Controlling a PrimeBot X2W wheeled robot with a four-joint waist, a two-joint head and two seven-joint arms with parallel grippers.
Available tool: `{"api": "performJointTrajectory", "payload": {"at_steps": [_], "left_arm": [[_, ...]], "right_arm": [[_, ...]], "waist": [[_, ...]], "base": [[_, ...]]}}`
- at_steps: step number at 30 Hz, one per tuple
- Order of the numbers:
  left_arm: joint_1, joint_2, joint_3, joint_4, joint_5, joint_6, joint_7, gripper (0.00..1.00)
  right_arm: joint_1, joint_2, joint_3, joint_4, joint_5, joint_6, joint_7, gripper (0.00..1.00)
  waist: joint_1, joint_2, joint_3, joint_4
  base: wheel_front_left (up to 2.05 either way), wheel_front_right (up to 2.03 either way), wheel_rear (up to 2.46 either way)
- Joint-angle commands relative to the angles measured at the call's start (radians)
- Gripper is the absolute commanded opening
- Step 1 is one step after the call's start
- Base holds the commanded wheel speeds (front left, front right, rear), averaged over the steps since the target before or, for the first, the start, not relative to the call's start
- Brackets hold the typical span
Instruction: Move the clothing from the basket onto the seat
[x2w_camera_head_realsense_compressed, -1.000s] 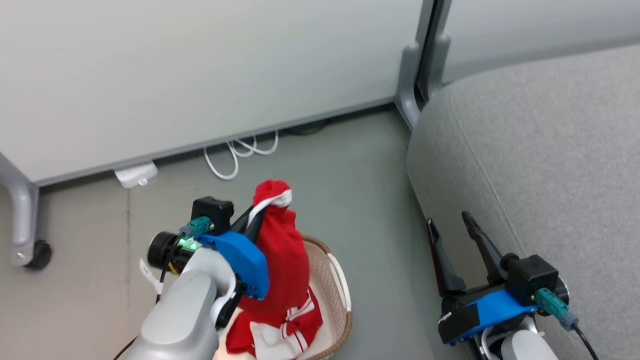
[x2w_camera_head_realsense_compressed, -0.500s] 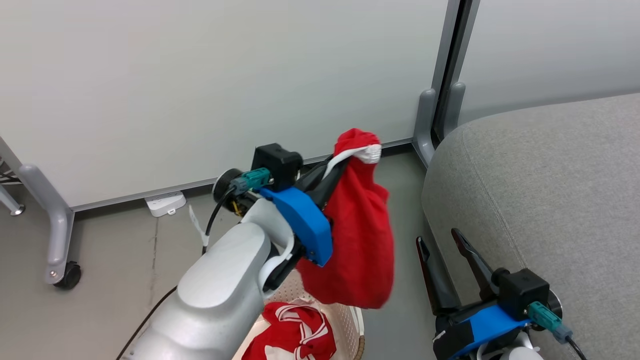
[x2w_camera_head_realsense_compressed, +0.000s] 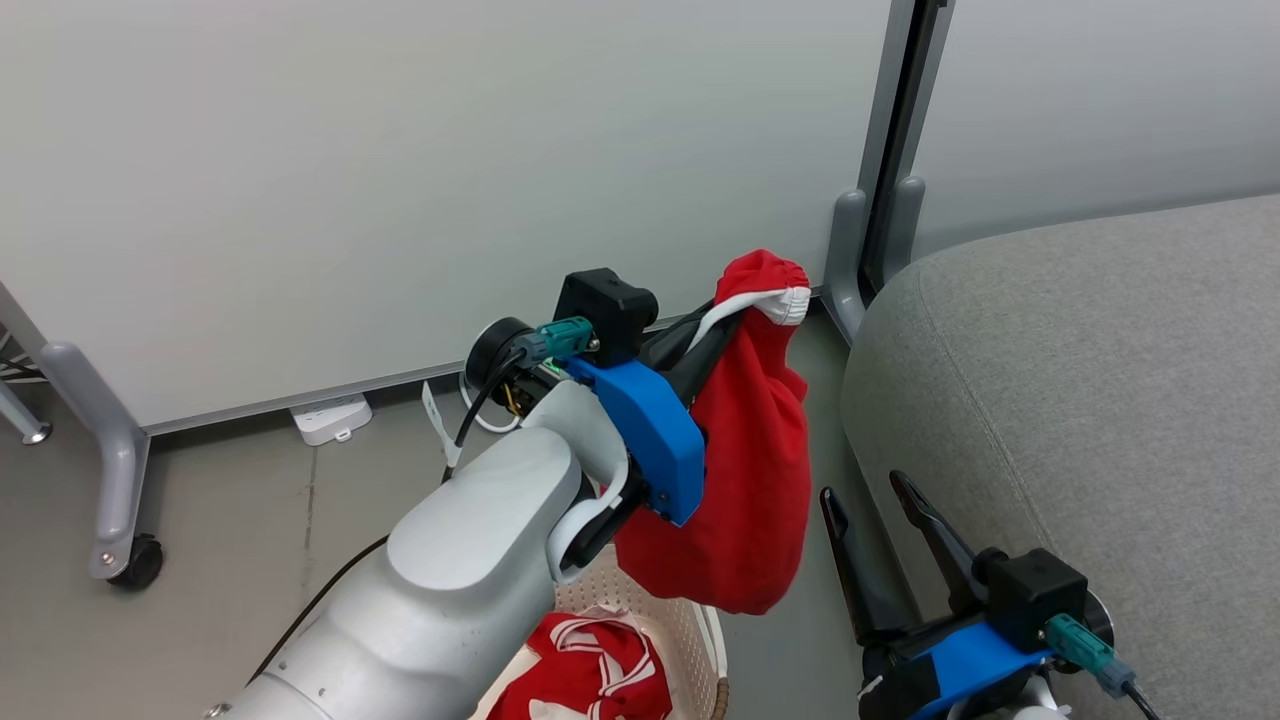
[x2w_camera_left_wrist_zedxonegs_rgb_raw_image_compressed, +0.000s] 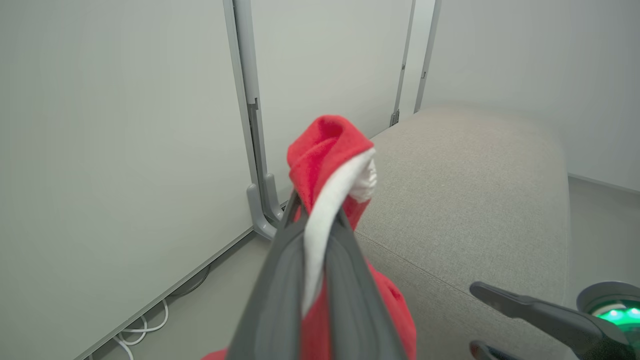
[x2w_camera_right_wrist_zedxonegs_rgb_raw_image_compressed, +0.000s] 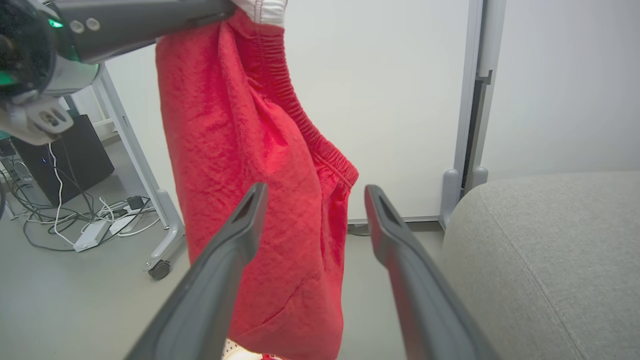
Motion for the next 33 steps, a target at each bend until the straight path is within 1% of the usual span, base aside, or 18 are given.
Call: {"api": "performJointTrajectory", "payload": {"at_steps": [1, 9, 16, 21, 23, 32, 33], "left_arm": [[-0.019, 0.003, -0.009, 0.008, -0.012, 0.008, -0.011, 0.0], [-0.034, 0.002, -0.049, 0.027, -0.049, 0.016, -0.035, 0.0], [-0.048, 0.003, -0.09, 0.037, -0.088, 0.023, -0.05, 0.0], [-0.057, 0.003, -0.119, 0.028, -0.119, 0.027, -0.059, 0.0], [-0.062, 0.003, -0.131, 0.024, -0.134, 0.03, -0.062, 0.0], [-0.078, 0.002, -0.177, 0.007, -0.187, 0.036, -0.079, 0.0], [-0.08, 0.002, -0.183, 0.006, -0.193, 0.037, -0.079, 0.0]], "right_arm": [[0.016, -0.003, -0.001, -0.005, 0.002, 0.0, 0.0, 1.0], [-0.01, -0.003, 0.014, -0.002, -0.01, 0.0, 0.01, 1.0], [-0.099, -0.003, 0.057, 0.042, 0.004, 0.0, 0.069, 1.0], [-0.191, -0.003, 0.097, 0.122, 0.027, 0.0, 0.126, 1.0], [-0.237, -0.003, 0.108, 0.168, 0.012, 0.0, 0.143, 1.0], [-0.383, -0.002, 0.177, 0.349, 0.016, 0.0, 0.176, 1.0], [-0.392, -0.003, 0.186, 0.368, 0.014, 0.0, 0.174, 0.84]], "waist": [[0.0, 0.0, 0.0, 0.001], [0.0, 0.0, 0.007, 0.009], [0.0, 0.0, 0.016, 0.015], [0.0, 0.0, 0.019, 0.022], [0.0, 0.0, 0.021, 0.025], [0.0, 0.0, 0.021, 0.036], [0.0, 0.0, 0.021, 0.037]], "base": [[0.0, 0.0, 0.0], [0.0, 0.0, 0.0], [0.0, 0.0, 0.0], [0.0, 0.0, 0.0], [0.0, 0.0, 0.0], [0.0, 0.0, 0.0], [0.0, 0.0, 0.0]]}}
